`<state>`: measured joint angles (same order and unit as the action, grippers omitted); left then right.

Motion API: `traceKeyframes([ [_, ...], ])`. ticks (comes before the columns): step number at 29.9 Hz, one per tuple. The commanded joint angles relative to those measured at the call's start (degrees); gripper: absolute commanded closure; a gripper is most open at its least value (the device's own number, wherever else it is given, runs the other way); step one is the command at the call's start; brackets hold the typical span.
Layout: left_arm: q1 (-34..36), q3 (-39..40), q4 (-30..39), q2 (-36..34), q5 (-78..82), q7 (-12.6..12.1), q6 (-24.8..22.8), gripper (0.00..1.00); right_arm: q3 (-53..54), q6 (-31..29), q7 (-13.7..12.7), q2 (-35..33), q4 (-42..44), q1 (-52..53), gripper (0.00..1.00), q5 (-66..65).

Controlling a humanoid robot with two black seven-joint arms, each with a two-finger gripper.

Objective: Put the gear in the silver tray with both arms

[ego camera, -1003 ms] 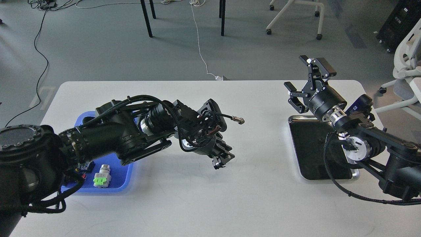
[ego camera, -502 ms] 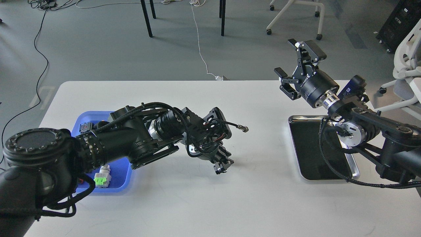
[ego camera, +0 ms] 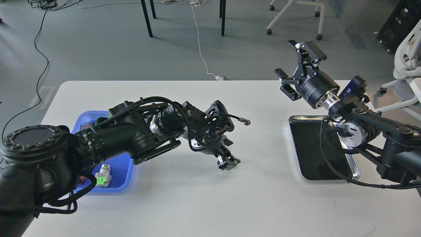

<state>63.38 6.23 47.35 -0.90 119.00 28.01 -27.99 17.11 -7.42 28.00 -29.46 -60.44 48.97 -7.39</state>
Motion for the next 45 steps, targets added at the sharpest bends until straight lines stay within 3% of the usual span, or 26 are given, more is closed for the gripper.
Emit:
traceKeyframes([
  [1, 0.25, 4.22, 1.17, -4.62, -11.13, -0.01, -0.01, 0.04, -0.32, -0.23, 0.0, -0.77, -0.03, 0.07, 0.02, -0.96],
  [4, -1.32, 7.39, 3.1, -11.3, -27.82, -0.01, -0.01, 0.03, -2.42, -0.75, 0.0, -2.0, -0.81, 0.34, 0.02, -4.47],
  [9, -11.42, 14.05, 8.01, -22.54, -62.34, -0.01, 3.46, 0.02, -9.7, -1.46, 0.0, -4.63, -2.4, 3.49, 0.02, -22.01],
  [12, -18.79, 21.94, 9.87, -25.63, -73.62, -0.01, 4.96, 0.02, -17.95, -1.46, 0.0, -4.64, -2.4, 8.4, 0.02, -33.78],
  [17, -29.7, 39.26, 10.13, -25.64, -76.11, -0.01, 5.23, 0.02, -33.42, -1.46, 0.0, -3.06, -2.49, 19.65, 0.02, -49.89],
  [21, -34.81, 45.96, 11.19, -25.46, -78.65, -0.01, 5.23, 0.02, -43.8, -0.76, 0.0, 2.99, -2.22, 27.65, 0.02, -60.97],
  [29, -36.93, 48.61, 11.19, -25.55, -84.37, -0.01, 5.31, 0.02, -56.12, -0.23, 0.0, 19.07, 1.9, 37.07, 0.04, -65.91],
  [34, -37.01, 48.52, 12.33, -25.99, -84.37, -0.01, 5.31, 0.02, -64.37, 6.09, 0.0, 27.78, 5.6, 37.08, 0.07, -66.0],
  [40, -37.01, 48.52, 12.95, -25.9, -84.37, -0.01, 5.31, 0.02, -67.99, 7.77, 0.0, 29.03, 5.69, 36.28, 0.09, -66.0],
  [45, -37.01, 48.52, 12.95, -25.46, -84.37, -0.01, 5.23, 0.02, -68.87, 8.91, 0.0, 29.11, 5.69, 36.02, 0.27, -66.0],
])
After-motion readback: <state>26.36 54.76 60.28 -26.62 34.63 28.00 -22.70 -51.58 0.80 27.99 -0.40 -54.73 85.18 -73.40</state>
